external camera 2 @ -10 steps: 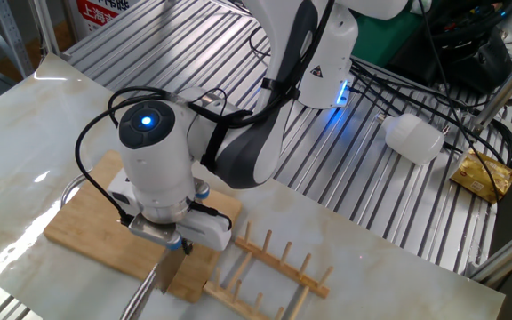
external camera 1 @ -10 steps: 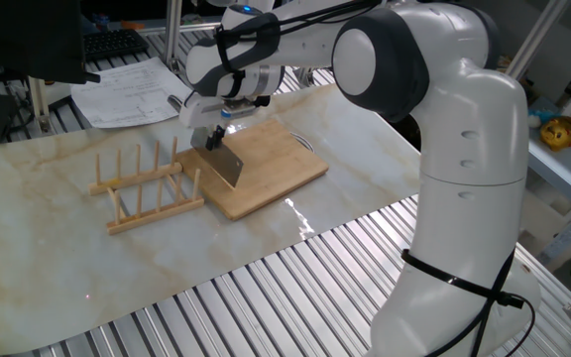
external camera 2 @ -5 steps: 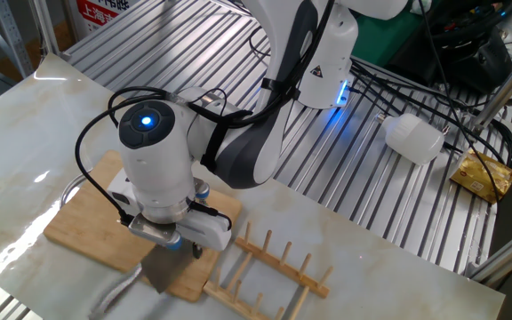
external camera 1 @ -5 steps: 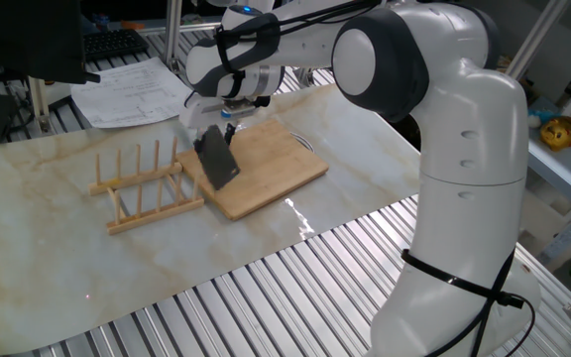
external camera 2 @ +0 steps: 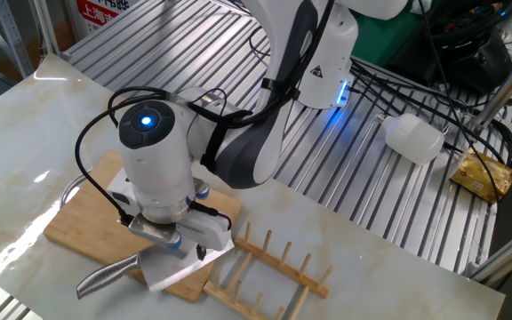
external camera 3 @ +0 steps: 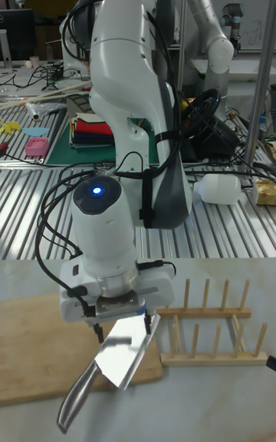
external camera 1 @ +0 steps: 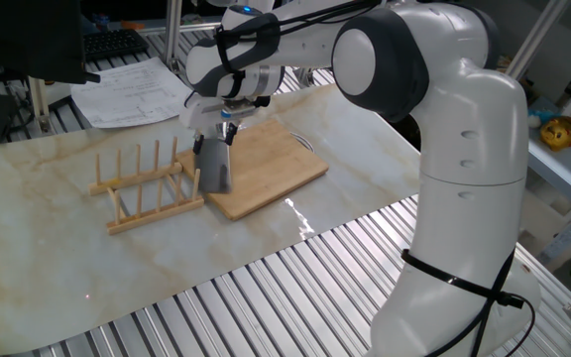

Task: Put the knife on the cutting board

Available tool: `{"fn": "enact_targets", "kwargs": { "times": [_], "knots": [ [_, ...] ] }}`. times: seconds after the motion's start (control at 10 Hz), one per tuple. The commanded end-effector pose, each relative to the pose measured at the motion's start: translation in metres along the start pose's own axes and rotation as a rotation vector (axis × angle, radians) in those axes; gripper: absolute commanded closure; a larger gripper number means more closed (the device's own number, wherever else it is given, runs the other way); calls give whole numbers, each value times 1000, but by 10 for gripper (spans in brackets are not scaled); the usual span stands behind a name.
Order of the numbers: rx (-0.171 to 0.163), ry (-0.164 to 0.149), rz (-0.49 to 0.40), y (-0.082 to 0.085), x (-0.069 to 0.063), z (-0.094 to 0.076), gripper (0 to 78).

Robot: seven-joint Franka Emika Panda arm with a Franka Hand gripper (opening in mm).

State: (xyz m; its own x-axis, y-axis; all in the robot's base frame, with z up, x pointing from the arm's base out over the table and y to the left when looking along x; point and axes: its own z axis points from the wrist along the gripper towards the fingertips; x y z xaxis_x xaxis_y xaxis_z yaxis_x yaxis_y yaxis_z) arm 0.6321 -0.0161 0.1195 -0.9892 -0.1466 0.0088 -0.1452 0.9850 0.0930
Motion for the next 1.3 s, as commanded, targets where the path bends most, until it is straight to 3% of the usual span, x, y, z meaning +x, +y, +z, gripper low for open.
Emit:
{"fn": "enact_targets", "kwargs": {
  "times": [0.1, 0.5, 0.6, 0.9, 1.3],
  "knots": [
    [50, -78, -8, 1, -8, 11, 5],
    [62, -66, -14, 2, -8, 11, 5],
    [82, -43, -19, 7, -10, 8, 5],
    [85, -2, -13, 24, -7, -15, 5],
    [98, 4, -10, 38, -2, -37, 5]
  ]
}}
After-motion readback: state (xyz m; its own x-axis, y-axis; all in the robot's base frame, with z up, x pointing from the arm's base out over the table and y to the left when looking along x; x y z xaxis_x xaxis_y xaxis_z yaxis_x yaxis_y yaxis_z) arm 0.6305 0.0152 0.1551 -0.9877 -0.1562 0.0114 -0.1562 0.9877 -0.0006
